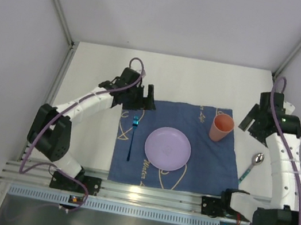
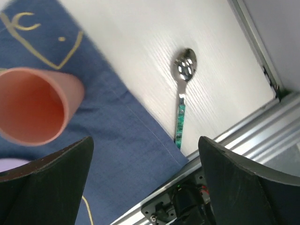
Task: Set the dinner table for one person
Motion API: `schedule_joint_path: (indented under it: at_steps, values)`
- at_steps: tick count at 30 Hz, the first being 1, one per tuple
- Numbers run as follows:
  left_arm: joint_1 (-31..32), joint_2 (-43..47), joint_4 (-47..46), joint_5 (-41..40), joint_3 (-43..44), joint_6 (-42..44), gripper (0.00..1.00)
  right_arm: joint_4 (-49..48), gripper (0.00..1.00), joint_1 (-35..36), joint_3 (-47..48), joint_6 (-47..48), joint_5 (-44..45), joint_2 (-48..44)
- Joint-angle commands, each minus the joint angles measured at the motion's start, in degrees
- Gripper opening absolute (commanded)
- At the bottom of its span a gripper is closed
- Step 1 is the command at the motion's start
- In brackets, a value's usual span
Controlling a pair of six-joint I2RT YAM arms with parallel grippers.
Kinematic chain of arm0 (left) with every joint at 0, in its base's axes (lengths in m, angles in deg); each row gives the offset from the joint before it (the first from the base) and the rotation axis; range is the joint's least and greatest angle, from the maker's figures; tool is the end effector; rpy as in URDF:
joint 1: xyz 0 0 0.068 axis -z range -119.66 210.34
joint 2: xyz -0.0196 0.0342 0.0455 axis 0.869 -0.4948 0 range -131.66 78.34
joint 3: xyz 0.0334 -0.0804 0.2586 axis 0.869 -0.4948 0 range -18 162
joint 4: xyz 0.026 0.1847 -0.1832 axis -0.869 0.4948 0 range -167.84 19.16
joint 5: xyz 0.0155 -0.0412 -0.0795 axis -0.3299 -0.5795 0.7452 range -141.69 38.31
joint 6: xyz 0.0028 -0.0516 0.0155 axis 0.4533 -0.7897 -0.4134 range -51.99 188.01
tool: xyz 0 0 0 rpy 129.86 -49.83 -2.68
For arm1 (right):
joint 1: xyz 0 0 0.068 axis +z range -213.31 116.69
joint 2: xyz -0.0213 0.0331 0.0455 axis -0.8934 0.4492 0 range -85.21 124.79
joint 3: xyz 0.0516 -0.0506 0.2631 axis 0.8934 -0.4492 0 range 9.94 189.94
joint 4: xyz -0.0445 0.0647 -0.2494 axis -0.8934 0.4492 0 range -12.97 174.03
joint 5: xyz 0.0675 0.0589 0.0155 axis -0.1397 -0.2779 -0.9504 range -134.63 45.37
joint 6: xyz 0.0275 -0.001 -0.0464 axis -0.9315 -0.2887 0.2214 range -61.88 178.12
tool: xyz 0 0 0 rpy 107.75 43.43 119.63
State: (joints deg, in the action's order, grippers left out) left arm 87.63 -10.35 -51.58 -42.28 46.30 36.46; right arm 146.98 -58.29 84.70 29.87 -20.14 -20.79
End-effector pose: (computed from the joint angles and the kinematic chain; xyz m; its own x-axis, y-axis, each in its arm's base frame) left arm 0.2916 -0.1569 0.2466 -0.8705 -0.1319 -0.4741 0.1042 0.8921 -0.4396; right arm 0.1906 0.0020 0.3629 -0.6958 0.3714 -0.6148 0.5207 0.8504 -0.0756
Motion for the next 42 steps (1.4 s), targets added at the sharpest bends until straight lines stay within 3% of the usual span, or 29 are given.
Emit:
schedule_joint_path:
  at_steps: [1, 3, 12, 17, 32, 36, 38, 40, 41, 42]
  values:
    - [-0.74, -4.21, -0.33, 1.92, 5.3, 1.58, 0.98, -0.61, 0.93, -8.95, -5.03, -3.99, -4.7, 1.67]
    - [-1.44, -6.93, -0.42, 5.16, 6.19, 1.05, 0.98, -0.87, 0.92, -16.39, -8.04, -5.58, -10.56, 2.11]
    - [-2.06, -9.58, 0.63, 10.54, 5.58, 3.78, 0.98, -4.64, 0.87, -29.26, -19.38, -6.91, -16.04, 6.23]
    - [-2.41, -10.37, 0.72, 11.86, 4.26, 6.14, 0.98, -8.86, 0.82, -31.29, -24.05, -7.17, -15.36, 8.26]
    - [-9.79, -13.53, 1.16, 16.96, 4.88, 8.0, 0.98, -21.52, 0.67, -32.61, -21.94, -4.98, -5.86, 28.38]
    - [-10.68, -12.3, 1.6, 16.08, 3.74, 8.26, 0.98, -26.34, 0.49, -32.7, -21.59, -4.1, -7.17, 34.09]
    - [-11.2, -12.13, 2.04, 15.56, 3.47, 8.43, 0.98, -27.5, 0.3, -32.7, -21.76, -3.83, -7.61, 35.59]
    - [-11.47, -11.69, 2.3, 15.03, 3.21, 8.44, 0.98, -29.6, 0.17, -32.53, -22.11, -3.22, -8.31, 36.04]
    - [-11.64, -11.51, 2.3, 14.85, 3.12, 8.35, 0.98, -30.83, 0.05, -32.61, -22.38, -2.95, -9.01, 35.51]
    - [-11.64, -11.42, 1.96, 14.85, 2.86, 8.17, 0.98, -31.1, 0.0, -32.61, -22.12, -2.26, -9.54, 35.33]
